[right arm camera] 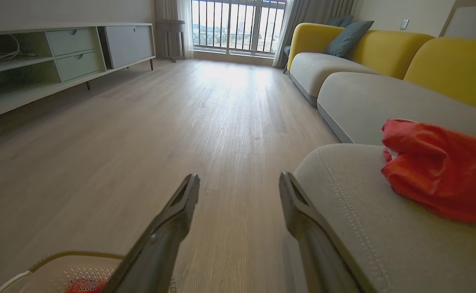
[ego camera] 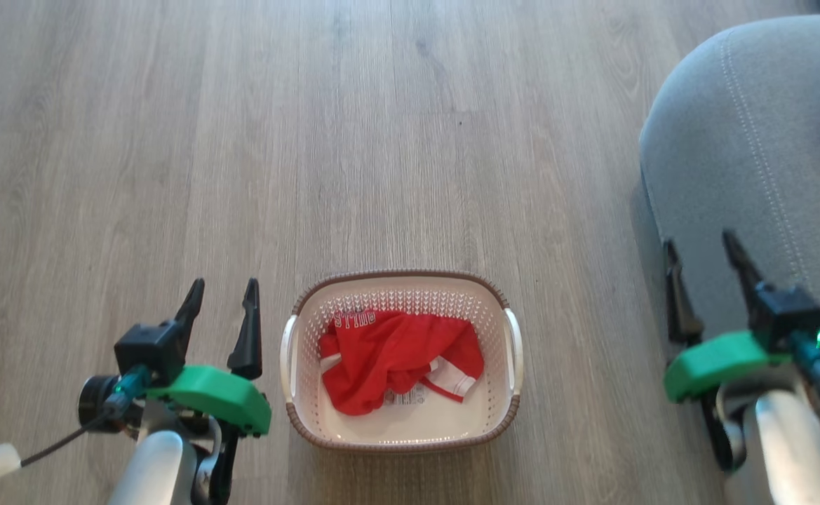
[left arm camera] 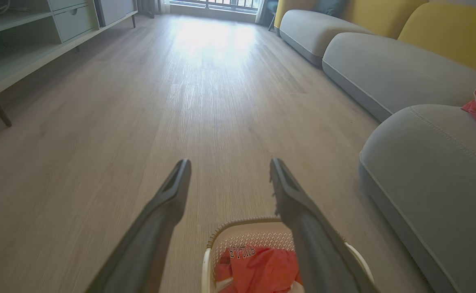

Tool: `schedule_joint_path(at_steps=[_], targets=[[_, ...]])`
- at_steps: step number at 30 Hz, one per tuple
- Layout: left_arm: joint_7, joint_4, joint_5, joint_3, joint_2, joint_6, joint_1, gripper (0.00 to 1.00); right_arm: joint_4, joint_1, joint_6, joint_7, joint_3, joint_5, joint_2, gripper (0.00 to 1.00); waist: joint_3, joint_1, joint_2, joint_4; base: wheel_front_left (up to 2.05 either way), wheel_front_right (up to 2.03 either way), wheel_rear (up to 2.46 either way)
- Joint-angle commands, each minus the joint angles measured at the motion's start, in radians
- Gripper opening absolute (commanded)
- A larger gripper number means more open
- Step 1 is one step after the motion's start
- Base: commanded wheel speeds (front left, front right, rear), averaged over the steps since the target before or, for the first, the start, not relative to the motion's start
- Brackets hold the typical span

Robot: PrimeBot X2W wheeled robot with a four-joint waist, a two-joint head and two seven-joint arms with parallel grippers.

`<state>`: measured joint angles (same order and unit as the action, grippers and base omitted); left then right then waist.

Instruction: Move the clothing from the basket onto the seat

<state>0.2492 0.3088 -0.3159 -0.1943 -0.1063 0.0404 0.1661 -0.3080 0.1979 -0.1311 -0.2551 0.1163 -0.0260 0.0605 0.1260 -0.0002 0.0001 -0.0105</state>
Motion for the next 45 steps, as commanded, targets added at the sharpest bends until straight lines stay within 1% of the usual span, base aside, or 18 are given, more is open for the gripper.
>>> schedule_joint_path(at_steps=[1, 4, 9, 17, 25, 33, 38, 45], targets=[[0.012, -0.026, 0.018, 0.051, 0.004, -0.011, 0.012, 1.0, 0.023, -0.005, 0.0, -0.007, -0.031, -0.006, -0.003, 1.0, -0.008, 0.0002, -0.0001, -0.004, 0.0, 0.0, 0.0], [0.012, -0.022, 0.04, 0.079, 0.017, -0.023, 0.001, 1.0, 0.006, -0.028, 0.0, -0.007, -0.052, -0.003, -0.009, 1.0, -0.012, 0.0002, -0.0001, -0.018, 0.0, 0.0, 0.0], [0.013, -0.023, 0.058, 0.133, 0.037, -0.032, -0.019, 1.0, -0.008, -0.044, 0.0, -0.007, -0.095, 0.041, -0.01, 1.0, -0.019, 0.0002, -0.0001, -0.042, 0.0, 0.0, 0.0], [0.013, -0.02, 0.081, 0.188, 0.049, -0.053, -0.038, 1.0, -0.012, -0.042, 0.0, -0.007, -0.108, 0.049, -0.01, 1.0, -0.021, 0.0002, -0.0001, -0.056, 0.0, 0.0, 0.0], [0.013, -0.005, 0.096, 0.214, 0.055, -0.073, -0.041, 1.0, -0.004, -0.03, 0.0, -0.007, -0.091, 0.044, -0.01, 1.0, -0.01, 0.0002, -0.0001, -0.05, 0.0, 0.0, 0.0], [0.013, 0.002, 0.092, 0.213, 0.056, -0.073, -0.035, 1.0, -0.002, -0.025, 0.0, -0.007, -0.088, 0.039, -0.01, 1.0, -0.004, 0.0002, -0.0001, -0.041, 0.0, 0.0, 0.0], [0.013, -0.006, 0.083, 0.199, 0.056, -0.069, -0.019, 1.0, 0.013, -0.015, 0.0, -0.007, -0.091, 0.041, -0.01, 1.0, 0.037, 0.0002, -0.0001, -0.04, 0.0, 0.0, 0.0], [0.013, -0.023, 0.079, 0.175, 0.056, -0.062, 0.036, 1.0, 0.055, 0.026, 0.0, -0.007, -0.074, 0.045, -0.01, 1.0, 0.16, 0.0002, -0.0001, -0.043, 0.0, 0.0, 0.0]])
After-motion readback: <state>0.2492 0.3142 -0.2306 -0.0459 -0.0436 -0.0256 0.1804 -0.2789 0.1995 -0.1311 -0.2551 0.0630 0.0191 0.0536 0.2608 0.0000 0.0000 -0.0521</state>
